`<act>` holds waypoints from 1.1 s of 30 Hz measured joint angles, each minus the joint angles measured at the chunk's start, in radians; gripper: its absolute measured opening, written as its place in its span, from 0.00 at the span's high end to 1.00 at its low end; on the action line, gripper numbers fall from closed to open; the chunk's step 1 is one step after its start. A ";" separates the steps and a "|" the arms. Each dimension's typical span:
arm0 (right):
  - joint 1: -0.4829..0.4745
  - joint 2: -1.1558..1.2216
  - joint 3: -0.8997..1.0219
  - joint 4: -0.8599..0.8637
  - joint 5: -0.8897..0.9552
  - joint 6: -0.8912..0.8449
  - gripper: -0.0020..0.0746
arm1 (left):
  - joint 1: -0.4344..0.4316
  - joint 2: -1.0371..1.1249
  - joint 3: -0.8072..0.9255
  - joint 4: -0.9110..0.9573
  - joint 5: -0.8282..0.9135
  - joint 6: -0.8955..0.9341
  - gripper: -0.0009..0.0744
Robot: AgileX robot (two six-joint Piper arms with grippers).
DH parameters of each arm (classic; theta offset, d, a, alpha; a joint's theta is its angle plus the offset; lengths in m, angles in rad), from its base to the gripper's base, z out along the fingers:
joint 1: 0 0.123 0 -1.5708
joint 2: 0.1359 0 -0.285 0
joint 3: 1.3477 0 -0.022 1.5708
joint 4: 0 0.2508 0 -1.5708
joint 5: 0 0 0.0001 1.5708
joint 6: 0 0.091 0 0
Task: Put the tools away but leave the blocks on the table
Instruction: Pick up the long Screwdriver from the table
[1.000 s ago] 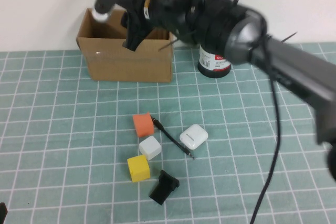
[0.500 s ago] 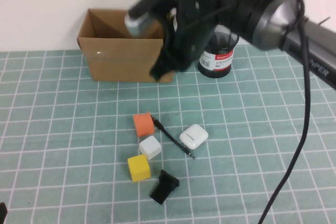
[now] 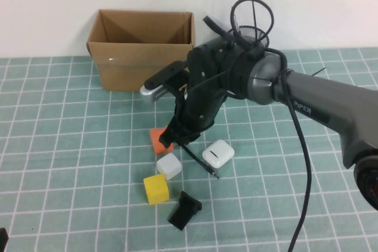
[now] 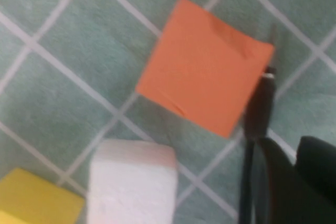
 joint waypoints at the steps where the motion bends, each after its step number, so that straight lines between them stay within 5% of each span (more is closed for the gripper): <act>1: 0.002 0.000 0.000 0.002 -0.007 -0.007 0.90 | 0.000 0.000 0.000 0.000 0.000 0.000 0.99; 6: 0.010 0.000 0.000 0.023 -0.035 -0.018 0.89 | 0.000 0.000 0.000 0.000 0.000 0.000 0.99; 14: 0.010 0.019 0.000 0.024 -0.078 -0.011 0.73 | 0.000 0.000 0.000 0.000 0.000 0.000 0.99; 33: 0.010 0.059 0.000 0.021 -0.114 0.009 0.71 | 0.000 0.000 0.000 0.000 0.000 0.000 0.99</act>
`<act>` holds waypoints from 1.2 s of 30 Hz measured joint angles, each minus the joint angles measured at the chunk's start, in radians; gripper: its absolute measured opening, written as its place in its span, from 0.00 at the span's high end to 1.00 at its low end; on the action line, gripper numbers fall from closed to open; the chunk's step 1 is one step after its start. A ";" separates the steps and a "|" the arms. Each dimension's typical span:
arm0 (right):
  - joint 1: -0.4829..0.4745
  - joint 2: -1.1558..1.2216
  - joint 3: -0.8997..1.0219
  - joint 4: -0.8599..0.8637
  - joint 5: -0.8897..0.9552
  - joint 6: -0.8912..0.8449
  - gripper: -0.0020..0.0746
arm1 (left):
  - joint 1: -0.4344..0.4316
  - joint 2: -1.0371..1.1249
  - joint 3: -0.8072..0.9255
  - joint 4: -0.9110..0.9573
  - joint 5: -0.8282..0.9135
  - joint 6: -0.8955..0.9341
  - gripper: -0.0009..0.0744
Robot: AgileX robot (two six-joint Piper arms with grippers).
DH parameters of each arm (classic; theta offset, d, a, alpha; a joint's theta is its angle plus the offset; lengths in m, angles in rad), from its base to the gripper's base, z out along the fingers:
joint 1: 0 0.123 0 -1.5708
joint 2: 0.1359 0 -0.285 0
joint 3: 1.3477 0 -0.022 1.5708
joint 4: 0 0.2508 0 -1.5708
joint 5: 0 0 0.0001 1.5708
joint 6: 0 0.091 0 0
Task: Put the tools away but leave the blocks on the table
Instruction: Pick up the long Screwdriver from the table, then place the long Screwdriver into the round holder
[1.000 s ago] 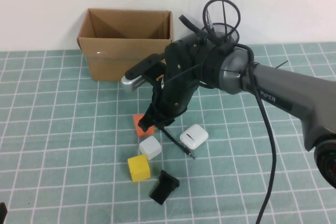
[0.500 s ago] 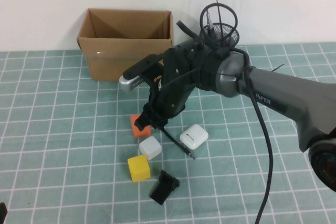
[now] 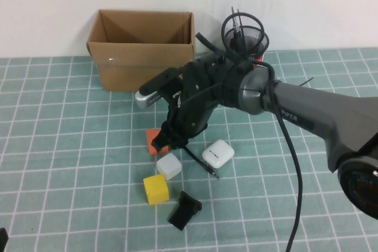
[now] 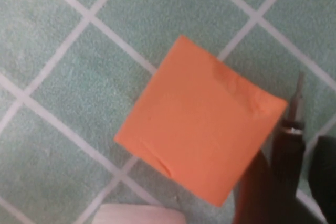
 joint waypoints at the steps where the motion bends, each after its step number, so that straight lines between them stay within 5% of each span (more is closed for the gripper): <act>1: 0.000 0.000 0.000 0.000 0.000 0.001 0.72 | 0.000 0.000 0.000 0.000 0.000 0.000 0.99; 7: 0.000 -0.002 0.000 -0.010 0.012 0.019 0.92 | 0.000 0.000 0.000 0.000 0.000 0.000 0.99; 17: -0.024 -0.311 0.243 -0.025 -0.051 0.087 0.93 | 0.000 0.000 0.000 0.000 0.000 0.000 0.99; 24: -0.178 -0.535 0.513 -0.030 -0.525 0.107 0.93 | 0.000 0.000 0.000 0.000 0.000 0.000 0.99; 36: -0.302 -0.415 0.592 -0.026 -1.394 0.168 0.93 | 0.000 0.000 0.000 0.000 0.000 0.000 0.99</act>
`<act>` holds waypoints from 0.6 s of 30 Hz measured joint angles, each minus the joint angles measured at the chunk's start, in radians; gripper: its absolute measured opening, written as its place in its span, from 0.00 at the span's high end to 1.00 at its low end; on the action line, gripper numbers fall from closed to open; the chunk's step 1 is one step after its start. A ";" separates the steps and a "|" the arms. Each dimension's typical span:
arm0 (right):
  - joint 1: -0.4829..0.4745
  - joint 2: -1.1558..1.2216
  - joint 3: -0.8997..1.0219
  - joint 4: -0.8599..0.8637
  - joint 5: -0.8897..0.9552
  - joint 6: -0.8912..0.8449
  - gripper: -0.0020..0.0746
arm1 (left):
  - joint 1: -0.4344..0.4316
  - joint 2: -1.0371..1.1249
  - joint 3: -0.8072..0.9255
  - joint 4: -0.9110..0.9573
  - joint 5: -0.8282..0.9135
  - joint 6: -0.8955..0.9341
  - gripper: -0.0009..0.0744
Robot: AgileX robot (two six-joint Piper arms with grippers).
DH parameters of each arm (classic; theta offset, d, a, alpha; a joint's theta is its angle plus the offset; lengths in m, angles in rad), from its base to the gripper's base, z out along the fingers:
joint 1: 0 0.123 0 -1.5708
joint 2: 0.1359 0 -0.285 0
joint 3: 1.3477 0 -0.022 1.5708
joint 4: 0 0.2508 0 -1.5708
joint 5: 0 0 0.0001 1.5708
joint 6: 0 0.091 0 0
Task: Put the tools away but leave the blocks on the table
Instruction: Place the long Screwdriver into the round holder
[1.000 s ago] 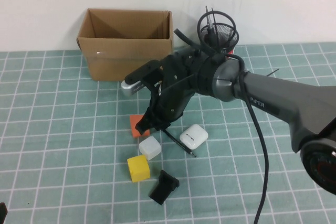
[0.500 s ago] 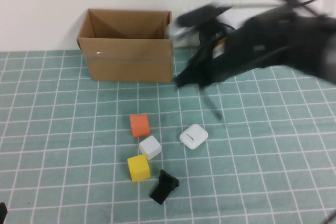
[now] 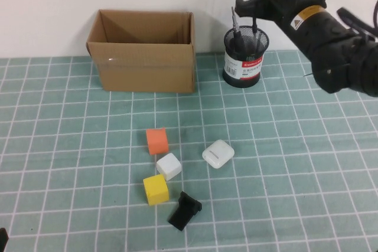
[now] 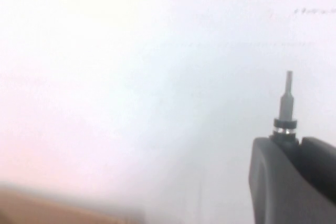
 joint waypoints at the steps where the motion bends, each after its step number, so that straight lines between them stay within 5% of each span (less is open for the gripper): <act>1: -0.004 0.016 -0.005 0.000 -0.031 0.007 0.93 | 0.000 0.000 0.000 0.000 0.000 0.000 0.99; 13: -0.042 0.222 -0.155 0.001 -0.012 0.023 0.91 | 0.000 0.000 0.000 0.000 0.000 0.000 0.99; 18: -0.046 0.238 -0.162 0.002 0.030 0.014 0.70 | 0.000 0.000 0.000 0.000 0.000 0.000 0.99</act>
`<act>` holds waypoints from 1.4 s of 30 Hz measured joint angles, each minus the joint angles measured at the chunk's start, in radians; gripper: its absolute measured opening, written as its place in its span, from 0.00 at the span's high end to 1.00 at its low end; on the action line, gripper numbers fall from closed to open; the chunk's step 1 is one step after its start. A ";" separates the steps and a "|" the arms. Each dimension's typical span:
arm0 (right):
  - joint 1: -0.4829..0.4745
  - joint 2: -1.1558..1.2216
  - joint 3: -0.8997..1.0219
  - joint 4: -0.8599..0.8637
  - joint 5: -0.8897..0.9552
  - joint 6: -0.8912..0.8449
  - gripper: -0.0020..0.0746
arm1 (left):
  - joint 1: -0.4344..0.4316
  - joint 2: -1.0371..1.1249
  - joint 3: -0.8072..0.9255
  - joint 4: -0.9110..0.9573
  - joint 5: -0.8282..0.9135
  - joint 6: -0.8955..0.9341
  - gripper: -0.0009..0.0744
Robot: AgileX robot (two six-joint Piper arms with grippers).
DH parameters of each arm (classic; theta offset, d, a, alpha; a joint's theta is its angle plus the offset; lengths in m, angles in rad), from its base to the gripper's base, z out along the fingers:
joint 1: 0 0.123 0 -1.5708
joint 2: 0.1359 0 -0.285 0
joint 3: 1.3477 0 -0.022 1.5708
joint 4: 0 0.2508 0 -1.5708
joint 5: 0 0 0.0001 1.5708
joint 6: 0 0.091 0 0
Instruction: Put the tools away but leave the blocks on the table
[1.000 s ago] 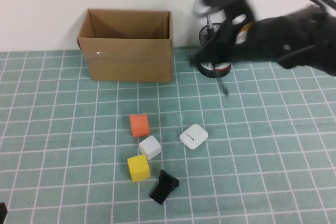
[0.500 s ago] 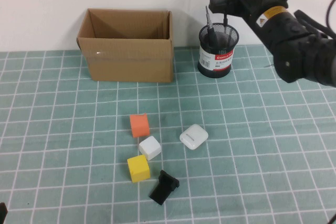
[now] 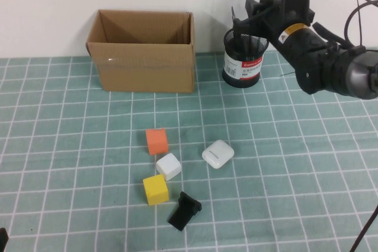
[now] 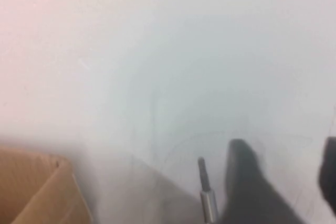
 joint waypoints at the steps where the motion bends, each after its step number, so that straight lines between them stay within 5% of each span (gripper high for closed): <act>1: 0.000 0.000 -0.002 0.000 0.009 0.000 0.64 | 0.000 0.000 0.000 0.000 0.000 0.000 0.99; 8: 0.000 -0.095 -0.002 0.000 0.212 -0.006 0.52 | 0.000 0.000 0.000 0.000 0.000 0.000 0.99; 16: 0.000 -0.466 -0.002 -0.005 0.808 -0.046 0.92 | 0.000 0.000 0.000 0.000 0.000 0.000 0.99; 31: -0.026 -0.757 0.000 -0.133 1.550 -0.003 0.98 | 0.000 0.000 0.000 0.000 0.000 0.000 0.99; 36: -0.027 -0.838 0.108 -0.141 1.607 -0.005 0.98 | 0.000 0.000 0.000 0.000 0.000 0.000 0.99; 42: -0.030 -1.027 0.409 -0.142 1.387 -0.064 0.98 | 0.000 0.000 0.000 0.000 0.000 0.000 0.99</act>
